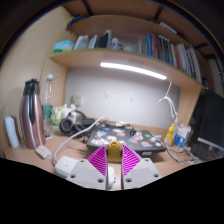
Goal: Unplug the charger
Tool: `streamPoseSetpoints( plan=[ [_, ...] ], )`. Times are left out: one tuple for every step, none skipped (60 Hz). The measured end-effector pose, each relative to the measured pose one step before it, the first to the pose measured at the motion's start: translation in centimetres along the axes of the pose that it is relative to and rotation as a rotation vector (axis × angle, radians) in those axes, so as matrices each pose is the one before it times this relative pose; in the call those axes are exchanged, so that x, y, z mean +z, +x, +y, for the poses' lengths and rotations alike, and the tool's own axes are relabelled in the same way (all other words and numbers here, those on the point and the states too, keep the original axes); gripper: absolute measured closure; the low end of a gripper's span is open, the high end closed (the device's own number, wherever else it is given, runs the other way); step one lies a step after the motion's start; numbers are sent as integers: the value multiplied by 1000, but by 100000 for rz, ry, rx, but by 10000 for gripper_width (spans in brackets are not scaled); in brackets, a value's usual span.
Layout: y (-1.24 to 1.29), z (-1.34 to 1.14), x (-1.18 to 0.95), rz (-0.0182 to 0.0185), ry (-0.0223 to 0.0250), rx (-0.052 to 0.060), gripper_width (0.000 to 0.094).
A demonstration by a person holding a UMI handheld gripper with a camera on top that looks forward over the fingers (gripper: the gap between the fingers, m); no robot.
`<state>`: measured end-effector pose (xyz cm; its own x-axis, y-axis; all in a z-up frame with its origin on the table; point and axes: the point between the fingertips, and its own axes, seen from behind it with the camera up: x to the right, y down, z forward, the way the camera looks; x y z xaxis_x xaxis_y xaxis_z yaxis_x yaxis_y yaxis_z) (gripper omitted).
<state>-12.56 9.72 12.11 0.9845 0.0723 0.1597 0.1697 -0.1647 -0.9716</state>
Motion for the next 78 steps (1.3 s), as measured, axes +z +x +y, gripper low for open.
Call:
streamPoseSetpoints(
  plan=[
    [255, -876, -242, 426, 1676, 477, 742],
    [119, -793, -209, -268, 1255, 1099, 740],
    [81, -680, -188, -592, 866, 1387, 741],
    [67, -589, -159, -476, 344, 1447, 739],
    [403, -560, -170, -467, 403, 1337, 740],
    [328, -318, -253, -10, 203, 1035, 739],
    [527, -359, -240, 336, 62, 814, 739],
    [457, -178, -158, 551, -62, 314, 739],
    [417, -106, -127, 639, -139, 16, 739],
    [468, -86, -135, 632, -176, -157, 740],
    [436, 37, -115, 616, -268, -172, 740],
    [445, 148, -88, 560, -420, -157, 741],
    [430, 245, -97, 480, -728, -133, 741],
    [262, 529, 6, 261, -809, -85, 740],
    [308, 467, -13, -61, -1610, -205, 739],
    [335, 605, 36, -313, -1973, -262, 739],
    [232, 663, 43, -299, -1927, -49, 738],
    [199, 688, 81, -299, -1954, 148, 739],
    [194, 769, 139, -333, -2107, 175, 739],
    [181, 854, 182, -424, -2377, 101, 738],
    [133, 883, 217, -412, -2532, 41, 738],
    [155, 923, 234, -367, -2787, 16, 738],
    [142, 944, 262, -386, -2850, -12, 737],
    [73, 941, 284, -448, -2916, 51, 737],
    [-129, 869, 323, -240, -2533, 181, 735],
    [43, 828, 312, -698, -2095, 432, 734],
    [-26, 712, 287, -602, -2131, 680, 718],
    [69, 635, 236, -349, -1971, 634, 714],
    [102, 613, 230, -120, -1792, 452, 714],
    [125, 544, 228, 170, -1503, 225, 713],
    [146, 473, 171, 391, -1519, -187, 707],
    [96, 459, 231, 257, -1221, -379, 706],
    [-29, 420, 198, -28, -968, -537, 706],
    [-38, 306, 198, -202, -731, -519, 703],
    [-37, 237, 167, -282, -598, -302, 695],
    [-71, 184, 174, -241, -520, -206, 694],
    [-59, 194, 184, -209, -610, -159, 694],
    [-62, 191, 186, -189, -722, -72, 692],
    [17, 128, 93, -175, -1119, -55, 684],
    [-88, 160, 196, -79, -541, 98, 684],
    [-5, 151, 192, 24, -794, -12, 680],
    [7, 160, 189, 145, -802, -80, 675],
    [21, 142, 209, 92, -810, -108, 675],
    [11, 90, 197, 114, -688, -35, 666],
    [22, 27, 172, 132, -386, 26, 663],
    [7, -197, 170, 149, 518, 66, 658],
    [37, -146, 175, 289, 409, 26, 656],
    [73, -71, 106, 294, -286, -118, 653],
    [41, -74, 135, 304, 67, -106, 645],
    [29, -81, 126, 282, 86, -125, 644],
    [32, -77, 144, 231, 56, -75, 636],
    [-15, -90, 145, 105, 100, -132, 632],
    [-28, -73, 151, -49, 113, -208, 625],
    [-39, -44, 143, -101, 65, -147, 620],
    [-50, 27, 121, -131, -163, -49, 619],
    [1, 89, 106, -197, -562, 58, 613],
    [-73, 131, 115, -268, -566, 165, 608],
    [-114, 142, 119, -478, -495, 168, 601],
    [-162, 110, 114, -654, -353, 304, 591],
    [-116, 109, 102, -475, -202, 429, 576],
    [-38, -32, 49, -234, 279, 540, 564],
    [21, -167, 65, 16, 844, 385, 543],
    [27, -61, 7, 17, 389, 146, 513],
    [-4, 1, -33, -76, 115, 39, 472],
    [13, -3, -46, -106, 159, 43, 392],
    [-38, -2, -75, -301, 125, -3, 311],
    [-62, -11, -97, -380, 245, 82, 255],
    [-75, -37, -133, -497, 319, 85, 186],
    [338, -49, -131, 985, 388, -65, 196],
    [325, -73, -165, 936, 479, -321, 156],
    [222, -68, -212, 586, 460, -203, 115],
    [122, -61, -252, 78, 397, -46, 72],
    [71, -44, -295, -303, 443, 131, 5],
    [59, -87, -303, -402, 610, 540, 41],
    [-38, -77, -362, -917, 517, 740, 53],
    [-17, -73, -418, -927, 583, 1051, 62],
    [-48, -94, -476, -1107, 705, 1095, 60],
    [-27, -150, -474, -1153, 805, 1051, 58]
  ],
)
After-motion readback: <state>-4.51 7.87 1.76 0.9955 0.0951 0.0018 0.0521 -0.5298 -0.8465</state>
